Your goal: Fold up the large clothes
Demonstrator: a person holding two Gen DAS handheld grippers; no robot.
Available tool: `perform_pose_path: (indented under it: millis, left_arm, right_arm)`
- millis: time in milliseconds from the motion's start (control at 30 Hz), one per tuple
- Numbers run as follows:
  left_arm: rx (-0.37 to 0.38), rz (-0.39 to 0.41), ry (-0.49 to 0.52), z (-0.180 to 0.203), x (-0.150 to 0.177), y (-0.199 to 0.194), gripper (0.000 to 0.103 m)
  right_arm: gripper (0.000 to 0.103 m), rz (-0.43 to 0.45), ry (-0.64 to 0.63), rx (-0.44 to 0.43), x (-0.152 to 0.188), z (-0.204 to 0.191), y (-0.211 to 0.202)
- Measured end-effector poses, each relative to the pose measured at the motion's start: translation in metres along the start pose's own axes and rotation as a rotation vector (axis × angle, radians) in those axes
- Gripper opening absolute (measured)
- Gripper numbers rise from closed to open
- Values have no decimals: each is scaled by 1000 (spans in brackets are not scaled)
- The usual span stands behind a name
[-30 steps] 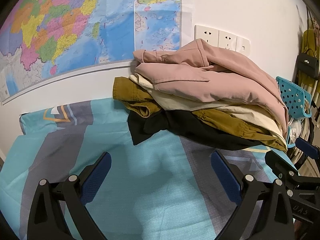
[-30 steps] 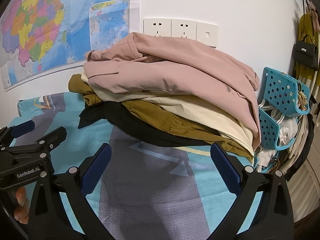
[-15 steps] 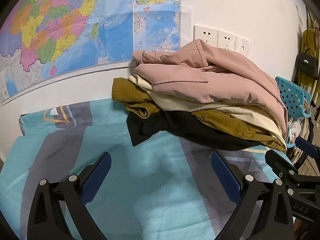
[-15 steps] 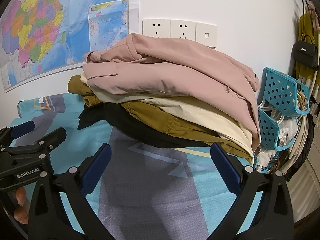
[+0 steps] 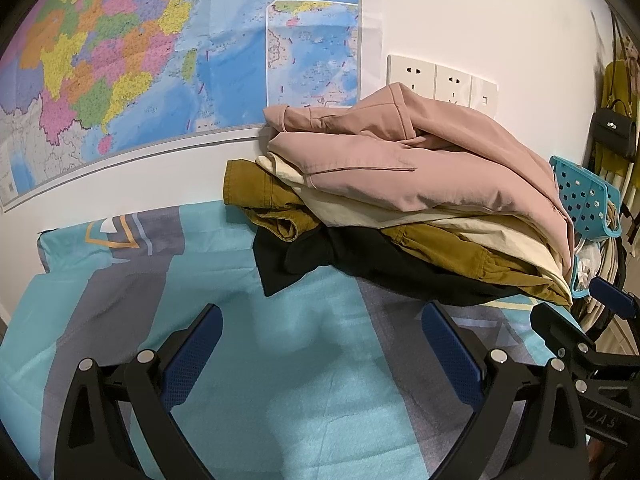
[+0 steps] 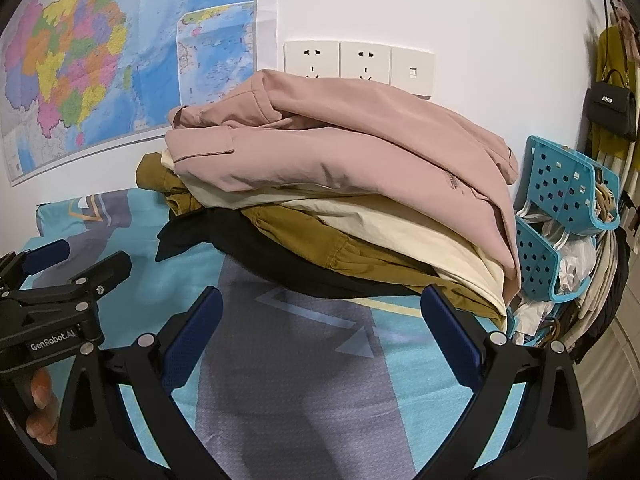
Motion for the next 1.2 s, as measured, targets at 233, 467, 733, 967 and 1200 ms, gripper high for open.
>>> perform_pose_path:
  millis: [233, 467, 733, 967, 1200]
  left_arm:
    - [-1, 1, 3, 0, -1, 0, 96]
    - [4, 0, 2, 0, -1, 1, 96]
    - [18, -10, 1, 0, -6, 9, 96]
    - [81, -28, -17, 0, -19, 27, 96]
    - [142, -60, -44, -4, -37, 61, 96]
  right_arm:
    - [98, -1, -12, 2, -2, 0, 0]
    - [98, 15, -15, 3, -10, 4, 1]
    - [98, 20, -50, -15, -19, 1, 7]
    - [98, 47, -115, -45, -45, -3, 19]
    - [98, 83, -216, -91, -102, -21, 51]
Point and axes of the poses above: each gripper's, at about its wrist camera, not at the fingertips, and y roughly the way its jaws point, z to its right, x to its underside, the point moved 5 cm from there along y, roughly the way its jaws point, and after that the axes turned 10 degrees about y, right-handed, at the moved point
